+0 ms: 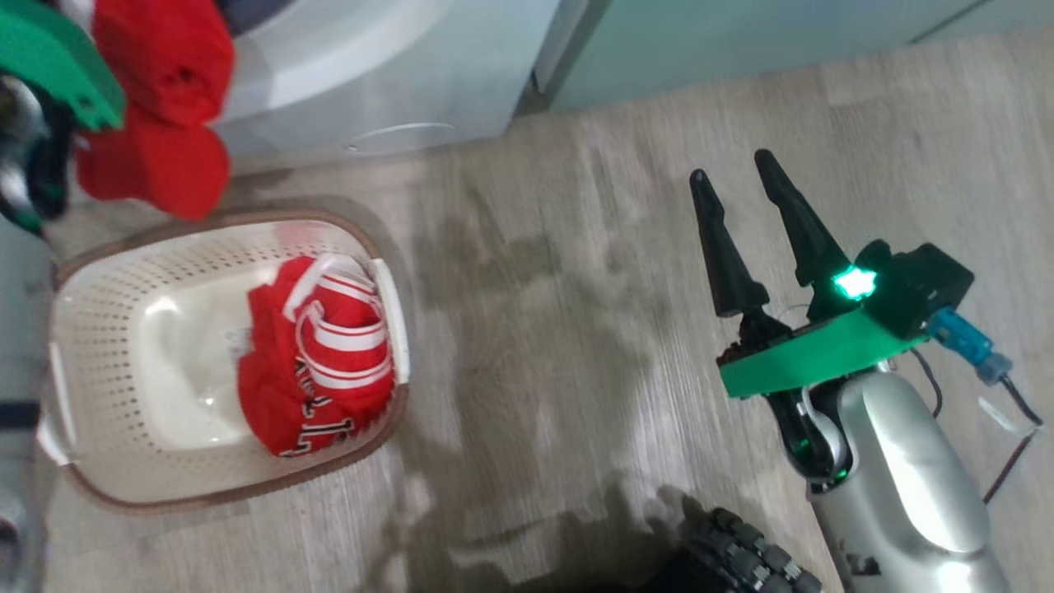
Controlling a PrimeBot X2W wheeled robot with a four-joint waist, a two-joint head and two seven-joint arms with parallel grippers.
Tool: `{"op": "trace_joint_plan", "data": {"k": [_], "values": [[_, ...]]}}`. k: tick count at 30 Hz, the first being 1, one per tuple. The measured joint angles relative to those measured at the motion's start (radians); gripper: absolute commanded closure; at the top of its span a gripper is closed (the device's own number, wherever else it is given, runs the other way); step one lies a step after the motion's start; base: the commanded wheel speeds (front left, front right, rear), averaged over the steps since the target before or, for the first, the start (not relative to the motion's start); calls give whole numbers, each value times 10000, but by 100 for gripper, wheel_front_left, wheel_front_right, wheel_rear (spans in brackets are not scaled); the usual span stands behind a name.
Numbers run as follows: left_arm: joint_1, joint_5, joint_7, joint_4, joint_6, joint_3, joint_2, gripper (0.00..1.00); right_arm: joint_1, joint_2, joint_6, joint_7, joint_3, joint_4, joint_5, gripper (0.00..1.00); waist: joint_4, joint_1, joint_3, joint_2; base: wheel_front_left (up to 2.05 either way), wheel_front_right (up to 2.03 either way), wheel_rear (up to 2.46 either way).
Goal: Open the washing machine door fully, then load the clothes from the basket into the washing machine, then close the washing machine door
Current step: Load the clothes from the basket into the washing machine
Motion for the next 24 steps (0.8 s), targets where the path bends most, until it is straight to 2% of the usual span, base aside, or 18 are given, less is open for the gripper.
{"op": "trace_joint_plan", "data": {"k": [4,13,19,24], "values": [[-1399,0,815,1143,-48,12,364,100,-277,0,0,0,207,-190,278,0,-458,-1,471,0,0,0,0],[-2782,-244,1764,2483,-295,221,1020,100,-332,0,0,-2,514,-410,685,0,-1237,-1,1104,0,0,0,0],[-3605,-251,1467,2663,-92,472,1383,100,-366,2,0,-2,616,-527,846,0,-1577,0,1473,0,0,0,0],[-4269,-234,493,2610,-25,669,1507,100,-474,4,0,-2,616,-671,934,0,-1786,-2,1815,0,0,0,0]]}}
